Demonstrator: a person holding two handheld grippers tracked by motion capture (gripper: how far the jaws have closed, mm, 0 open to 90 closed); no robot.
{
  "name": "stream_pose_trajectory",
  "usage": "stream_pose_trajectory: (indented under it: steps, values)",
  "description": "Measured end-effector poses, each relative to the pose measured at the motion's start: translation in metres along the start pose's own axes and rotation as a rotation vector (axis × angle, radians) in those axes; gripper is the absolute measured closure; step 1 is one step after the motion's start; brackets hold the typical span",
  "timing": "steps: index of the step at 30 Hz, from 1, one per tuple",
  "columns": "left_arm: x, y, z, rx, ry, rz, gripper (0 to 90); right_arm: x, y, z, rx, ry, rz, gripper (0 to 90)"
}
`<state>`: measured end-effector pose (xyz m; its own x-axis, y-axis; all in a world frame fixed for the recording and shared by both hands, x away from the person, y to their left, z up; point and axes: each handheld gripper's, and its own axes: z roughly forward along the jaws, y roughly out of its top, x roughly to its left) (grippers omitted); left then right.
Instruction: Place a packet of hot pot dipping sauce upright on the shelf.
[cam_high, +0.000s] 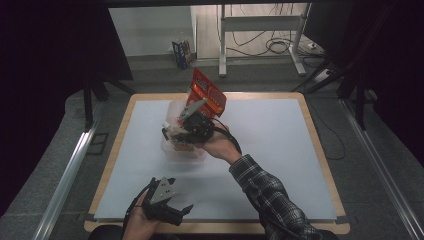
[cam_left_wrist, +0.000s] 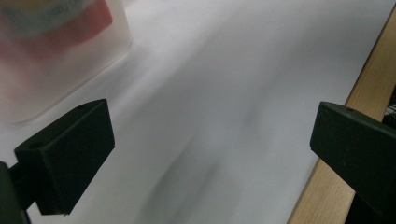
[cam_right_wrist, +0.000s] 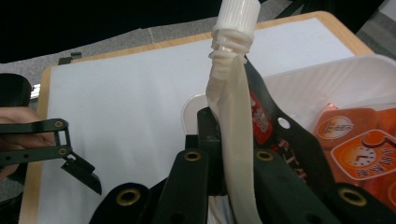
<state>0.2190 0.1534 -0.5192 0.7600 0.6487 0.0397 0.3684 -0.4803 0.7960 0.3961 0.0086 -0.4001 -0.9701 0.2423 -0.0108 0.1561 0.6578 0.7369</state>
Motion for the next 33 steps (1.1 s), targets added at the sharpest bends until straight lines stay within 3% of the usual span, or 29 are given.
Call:
stream_pose_trajectory:
  steps: [12,15,19,26,33]
  values:
    - [0.000,0.000,0.000,0.005,0.008,-0.006,0.0,-0.008,-0.017,0.023,0.033,-0.001,0.034,87.3]
    - [0.000,-0.001,0.000,0.006,0.008,-0.009,0.0,-0.010,-0.021,0.024,0.013,-0.003,0.046,87.2]
    - [0.000,-0.001,0.001,0.008,0.010,-0.009,0.0,-0.010,-0.021,0.023,0.039,-0.019,0.037,84.0]
    - [0.000,-0.001,0.002,0.010,0.009,-0.006,0.0,-0.011,-0.022,0.018,0.030,-0.056,0.065,58.5]
    - [0.000,-0.001,0.002,0.017,0.011,0.002,0.0,-0.010,-0.023,0.009,0.027,-0.068,0.069,39.4]
